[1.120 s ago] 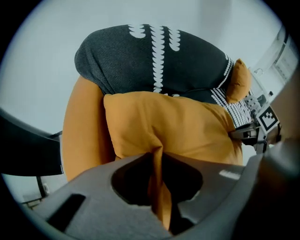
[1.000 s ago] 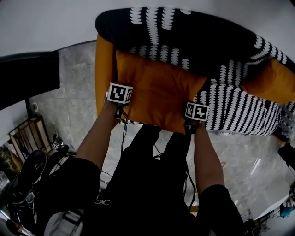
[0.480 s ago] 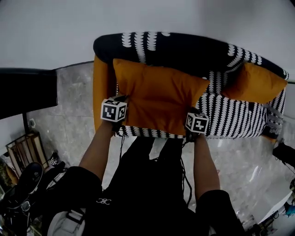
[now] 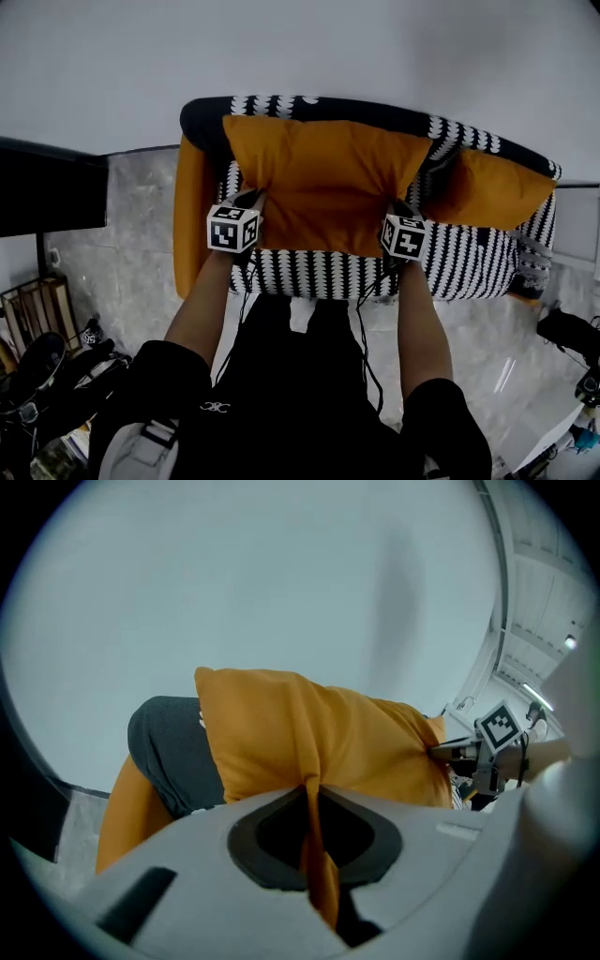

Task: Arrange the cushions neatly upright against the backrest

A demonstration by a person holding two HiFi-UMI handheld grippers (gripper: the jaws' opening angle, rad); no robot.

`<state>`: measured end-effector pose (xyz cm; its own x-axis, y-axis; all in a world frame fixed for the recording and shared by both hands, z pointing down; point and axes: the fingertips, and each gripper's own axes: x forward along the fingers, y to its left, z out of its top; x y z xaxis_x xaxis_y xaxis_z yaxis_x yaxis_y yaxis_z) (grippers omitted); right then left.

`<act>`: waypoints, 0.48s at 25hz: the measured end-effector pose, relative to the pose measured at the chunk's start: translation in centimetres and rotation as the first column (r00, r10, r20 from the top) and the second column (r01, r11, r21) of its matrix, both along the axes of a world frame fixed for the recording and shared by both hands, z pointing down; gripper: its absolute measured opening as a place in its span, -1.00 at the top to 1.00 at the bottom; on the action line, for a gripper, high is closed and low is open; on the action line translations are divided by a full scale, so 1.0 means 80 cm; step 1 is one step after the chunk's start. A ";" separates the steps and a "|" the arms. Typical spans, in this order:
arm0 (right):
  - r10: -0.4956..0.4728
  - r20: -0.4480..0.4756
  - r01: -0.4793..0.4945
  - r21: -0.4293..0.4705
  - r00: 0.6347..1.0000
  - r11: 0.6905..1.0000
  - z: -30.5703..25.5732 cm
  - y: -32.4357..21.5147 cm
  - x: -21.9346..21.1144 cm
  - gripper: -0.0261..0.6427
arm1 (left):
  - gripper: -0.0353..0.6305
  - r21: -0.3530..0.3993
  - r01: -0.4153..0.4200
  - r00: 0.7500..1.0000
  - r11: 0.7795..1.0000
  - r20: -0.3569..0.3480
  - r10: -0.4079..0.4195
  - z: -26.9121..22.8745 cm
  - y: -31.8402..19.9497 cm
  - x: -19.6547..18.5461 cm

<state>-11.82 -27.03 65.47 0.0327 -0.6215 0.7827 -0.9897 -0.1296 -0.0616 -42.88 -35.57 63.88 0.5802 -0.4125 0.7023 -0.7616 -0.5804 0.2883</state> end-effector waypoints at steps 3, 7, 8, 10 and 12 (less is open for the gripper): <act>0.004 -0.005 -0.004 0.038 1.000 0.999 0.002 -0.035 0.011 0.84 | 0.84 0.032 0.025 0.999 0.999 -0.020 -0.025 0.006 -0.020 0.006; 0.001 0.003 -0.001 0.046 1.000 0.999 0.044 -0.071 0.027 0.84 | 0.84 0.035 0.075 0.997 0.997 -0.010 -0.075 0.048 -0.051 0.020; -0.005 0.011 0.004 0.042 1.000 0.999 0.055 -0.076 0.028 0.84 | 0.84 0.030 0.082 0.997 0.996 0.002 -0.082 0.059 -0.057 0.021; -0.025 0.030 0.024 0.030 0.999 0.999 0.076 -0.082 0.034 0.84 | 0.84 0.023 0.068 0.997 0.997 0.044 -0.069 0.079 -0.063 0.028; -0.054 0.028 0.054 0.016 0.998 0.998 0.093 -0.085 0.045 0.84 | 0.84 0.015 0.034 0.996 0.999 0.087 -0.035 0.100 -0.063 0.040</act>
<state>-8.24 -33.83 72.92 -0.0234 -0.6335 0.7734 -0.9930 -0.0748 -0.0913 -39.70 -40.58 71.87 0.5027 -0.4411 0.7434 -0.8028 -0.5571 0.2123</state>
